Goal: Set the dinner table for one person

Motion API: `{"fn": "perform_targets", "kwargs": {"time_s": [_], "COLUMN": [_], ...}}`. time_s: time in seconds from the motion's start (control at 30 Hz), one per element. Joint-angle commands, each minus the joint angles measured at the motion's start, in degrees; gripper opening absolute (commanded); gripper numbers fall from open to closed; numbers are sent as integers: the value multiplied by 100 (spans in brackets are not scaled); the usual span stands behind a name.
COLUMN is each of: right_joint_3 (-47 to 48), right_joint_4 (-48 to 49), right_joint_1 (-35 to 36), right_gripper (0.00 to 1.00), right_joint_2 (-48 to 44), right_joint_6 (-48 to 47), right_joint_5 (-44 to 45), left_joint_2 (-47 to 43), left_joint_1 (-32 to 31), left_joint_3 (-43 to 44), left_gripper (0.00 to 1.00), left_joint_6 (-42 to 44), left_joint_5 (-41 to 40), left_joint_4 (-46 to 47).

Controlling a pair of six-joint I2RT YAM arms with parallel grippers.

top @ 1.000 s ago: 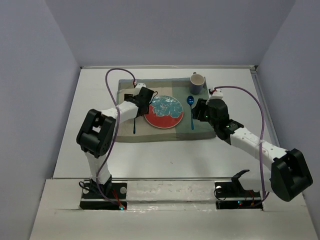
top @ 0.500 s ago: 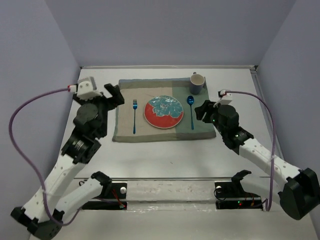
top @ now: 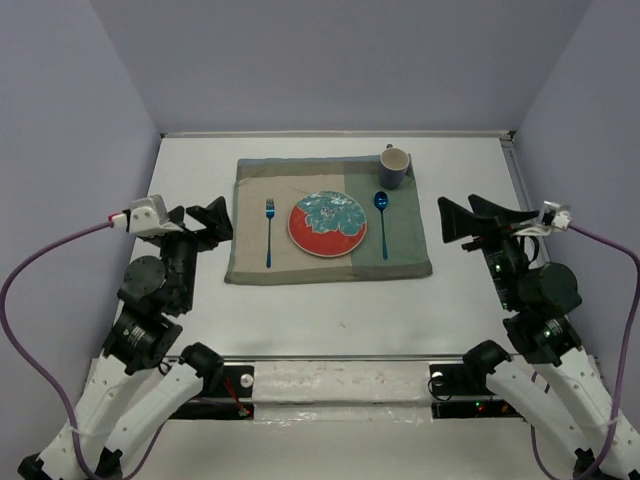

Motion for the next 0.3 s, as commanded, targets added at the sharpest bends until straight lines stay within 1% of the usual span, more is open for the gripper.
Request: {"fn": "perform_targets", "kwargs": {"time_s": [0.0,0.13,0.27], "right_joint_3": [-133,-160,59], "right_joint_4": [-85,-164,-217], "right_joint_1": [-12,-12,-12], "right_gripper": [100,100,100], "right_joint_2": [-171,22,128], "right_joint_6": [-96,-17,-78], "right_joint_5": [467,336,256], "left_joint_2": [-300,-221,-185], "left_joint_1": [-1,-9,-1], "left_joint_3": [-270,-314,-226], "left_gripper": [99,99,99], "left_joint_6": [78,61,8], "left_joint_5": [345,494,538], "left_joint_4": [750,803,671]}}
